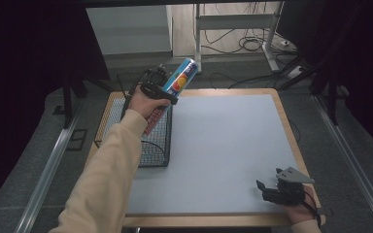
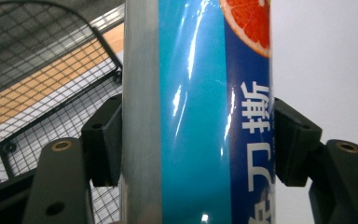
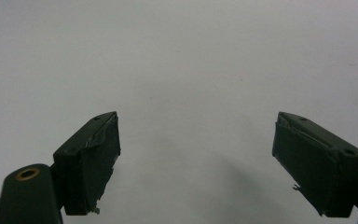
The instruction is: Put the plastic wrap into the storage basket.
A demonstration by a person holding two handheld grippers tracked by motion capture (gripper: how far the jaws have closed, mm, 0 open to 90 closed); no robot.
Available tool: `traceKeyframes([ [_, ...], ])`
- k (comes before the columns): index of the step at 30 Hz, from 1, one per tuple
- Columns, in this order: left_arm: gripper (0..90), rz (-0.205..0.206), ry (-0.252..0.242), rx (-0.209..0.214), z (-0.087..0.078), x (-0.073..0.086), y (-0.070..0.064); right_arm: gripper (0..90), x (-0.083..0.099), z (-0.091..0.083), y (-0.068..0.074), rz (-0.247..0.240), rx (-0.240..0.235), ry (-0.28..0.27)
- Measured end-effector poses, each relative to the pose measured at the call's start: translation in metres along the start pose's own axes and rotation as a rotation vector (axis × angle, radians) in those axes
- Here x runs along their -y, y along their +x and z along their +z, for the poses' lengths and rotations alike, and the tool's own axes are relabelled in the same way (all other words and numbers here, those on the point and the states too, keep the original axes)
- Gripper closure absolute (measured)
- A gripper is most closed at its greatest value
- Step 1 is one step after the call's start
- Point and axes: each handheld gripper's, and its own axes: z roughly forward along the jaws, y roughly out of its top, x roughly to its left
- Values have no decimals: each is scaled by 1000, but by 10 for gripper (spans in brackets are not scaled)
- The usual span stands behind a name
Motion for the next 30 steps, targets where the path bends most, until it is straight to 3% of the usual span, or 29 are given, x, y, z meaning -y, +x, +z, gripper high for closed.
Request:
traceKeyframes([
  [12,319,-28,47,-9,20,17,16,154,0,-1,-2,5,9,-4],
  [30,319,-40,115,-38,41,25,31,154,1,-1,-4,8,9,-4],
])
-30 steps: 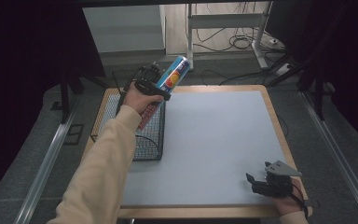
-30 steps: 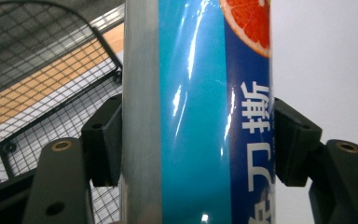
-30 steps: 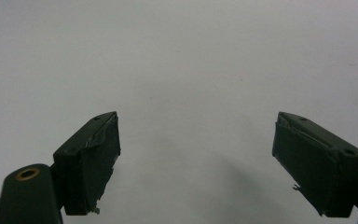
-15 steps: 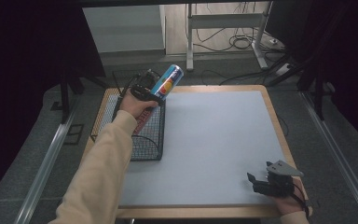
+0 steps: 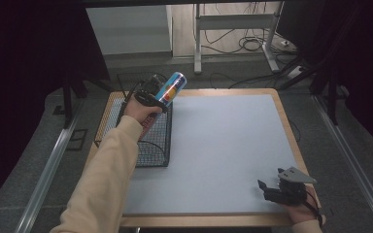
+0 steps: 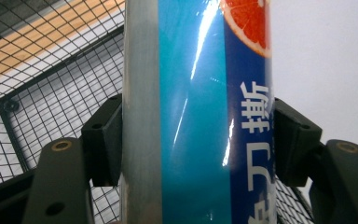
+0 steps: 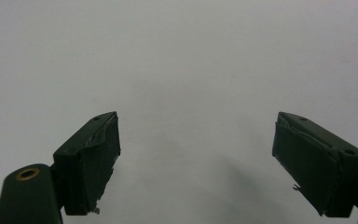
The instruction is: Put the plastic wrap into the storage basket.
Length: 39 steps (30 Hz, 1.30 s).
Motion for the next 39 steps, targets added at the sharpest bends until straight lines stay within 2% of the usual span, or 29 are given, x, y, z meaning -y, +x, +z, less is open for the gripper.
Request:
traceKeyframes([
  [9,318,5,23,-29,8,0,5,154,0,0,0,0,1,1],
  [15,318,-1,33,-33,10,-1,6,154,0,0,0,-1,0,2],
  [20,319,4,76,-57,17,0,9,154,0,0,1,1,-1,2],
  [24,319,1,90,-64,22,1,10,154,0,-1,2,1,-3,-1],
  [30,319,49,158,-103,32,-4,9,154,-1,0,2,-2,-7,1],
  [36,318,41,175,-101,37,-4,11,154,-1,0,3,-5,-10,-2],
  [39,318,15,175,-108,39,-4,14,154,-1,-1,3,-3,-11,-2],
])
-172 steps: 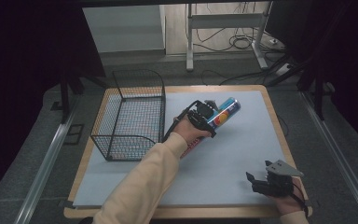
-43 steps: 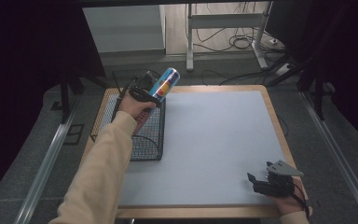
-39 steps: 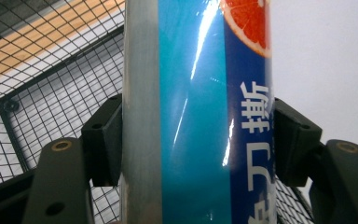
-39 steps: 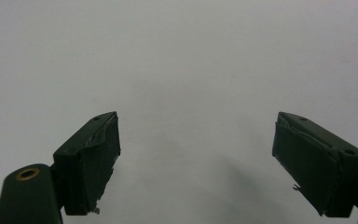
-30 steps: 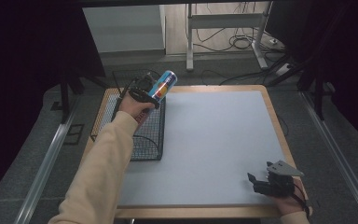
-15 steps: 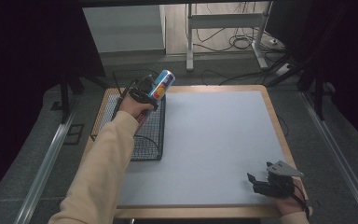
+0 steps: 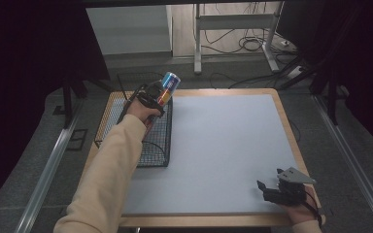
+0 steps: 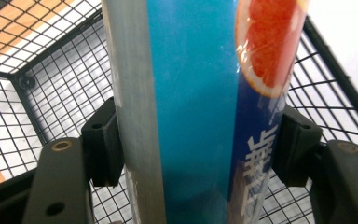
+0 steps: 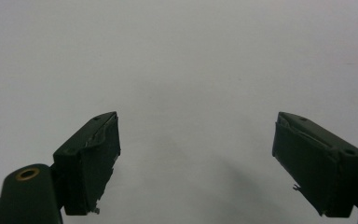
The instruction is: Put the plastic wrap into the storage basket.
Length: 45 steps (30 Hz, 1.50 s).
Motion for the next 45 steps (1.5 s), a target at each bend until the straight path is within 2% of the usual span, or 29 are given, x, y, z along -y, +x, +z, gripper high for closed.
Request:
traceKeyframes([
  [4,318,-10,11,-22,3,-1,1,154,0,0,1,0,-1,-1],
  [14,312,16,5,-49,4,-3,1,154,0,0,2,-5,-2,0],
  [19,306,15,-10,-50,3,-3,1,154,-1,0,2,-6,-1,-1],
  [20,302,13,-28,-51,3,-3,0,154,0,-1,2,-6,0,0],
  [23,250,23,-45,-40,1,-3,0,154,0,-1,2,-6,-2,-1],
  [30,238,31,-54,-43,-1,-1,0,154,1,-1,1,-8,-1,3],
  [34,163,15,-66,-29,-7,0,1,154,1,-2,0,-3,1,-1],
  [37,155,-11,-125,0,-17,6,1,154,1,-3,0,-2,1,0],
  [43,153,-16,-208,60,-37,14,-4,154,1,-3,0,3,6,-4],
  [44,153,-16,-208,60,-37,14,-4,154,0,-3,0,4,7,-4],
  [45,153,-13,-233,84,-45,17,-8,154,0,-3,0,6,6,-6],
])
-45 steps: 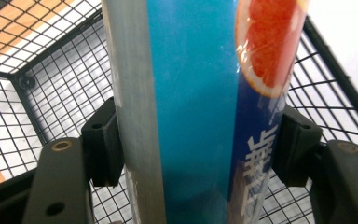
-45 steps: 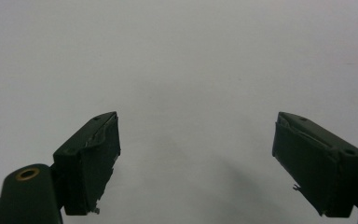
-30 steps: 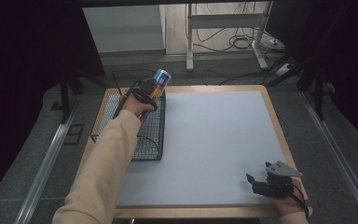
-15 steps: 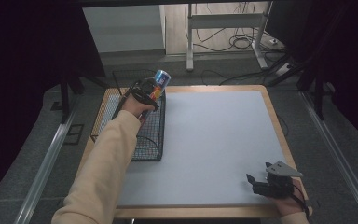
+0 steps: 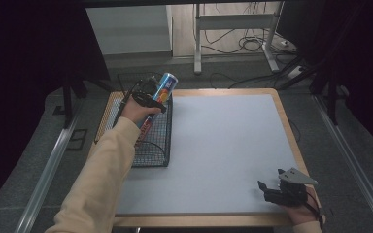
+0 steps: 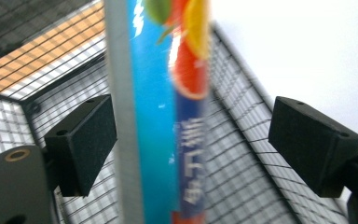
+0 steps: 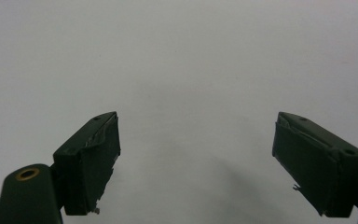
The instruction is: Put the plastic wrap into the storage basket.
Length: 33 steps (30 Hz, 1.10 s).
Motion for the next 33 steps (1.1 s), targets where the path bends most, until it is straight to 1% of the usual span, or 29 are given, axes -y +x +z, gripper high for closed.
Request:
traceKeyframes([
  [1,153,0,0,0,0,0,0,154,0,0,0,-2,1,-1],
  [3,153,13,-31,20,-11,1,-9,154,-1,0,1,-7,-4,-4],
  [5,153,17,-44,44,-18,2,-15,154,-1,1,1,-8,-4,-4],
  [6,153,17,-44,44,-18,2,-15,154,-1,1,1,-8,-4,-4],
  [7,153,22,-70,65,-27,4,-21,154,-1,0,1,-6,-2,-9],
  [8,153,22,-70,65,-27,4,-21,153,-1,0,0,-2,-2,-11],
  [9,153,27,-91,102,-34,6,-28,154,-1,-1,0,0,0,-12],
  [10,153,27,-91,102,-34,6,-28,154,-1,-1,-1,4,-2,-14],
  [12,157,38,-119,122,-40,10,-36,153,0,-1,-1,4,-2,-12],
  [13,157,48,-129,147,-44,13,-43,153,0,-1,-1,4,-1,-12],
  [14,157,48,-129,147,-44,13,-43,154,0,-1,-2,3,0,-13],
  [15,157,52,-137,170,-46,16,-51,154,-1,-2,-2,3,0,-13],
  [17,161,61,-145,188,-49,19,-60,153,-2,-2,-1,0,3,-15],
  [18,161,78,-149,194,-50,21,-65,154,-2,-3,0,-4,5,-18],
  [19,161,84,-155,201,-51,22,-70,154,-2,-3,0,-5,6,-19],
  [20,161,84,-155,201,-51,22,-70,154,-2,-3,1,-7,8,-17],
  [21,161,109,-164,218,-53,24,-79,154,-2,-3,1,-9,8,-16],
  [22,161,109,-164,218,-53,24,-79,154,-2,-3,1,-9,8,-14],
  [23,161,132,-176,229,-55,27,-89,154,-2,-3,1,-10,9,-14],
  [24,161,132,-176,229,-55,27,-89,154,-2,-3,1,-10,9,-14],
  [25,161,141,-183,236,-57,28,-93,153,-2,-3,1,-10,9,-15],
  [26,161,162,-193,252,-58,31,-103,153,-2,-3,1,-8,9,-16],
  [27,161,162,-193,252,-58,31,-103,154,-2,-3,1,-10,9,-15],
  [28,160,181,-196,269,-57,36,-113,153,-2,-3,1,-11,9,-14],
  [29,161,181,-196,269,-57,36,-113,154,-2,-3,1,-11,9,-13],
  [30,160,213,-192,269,-55,42,-123,154,-2,-2,1,-11,9,-12],
  [31,160,213,-192,269,-55,42,-123,154,-2,-2,1,-11,9,-12],
  [32,160,232,-189,268,-52,47,-134,154,-2,-2,1,-11,9,-12],
  [33,160,232,-189,268,-52,47,-134,154,-2,-3,2,-11,10,-12],
])
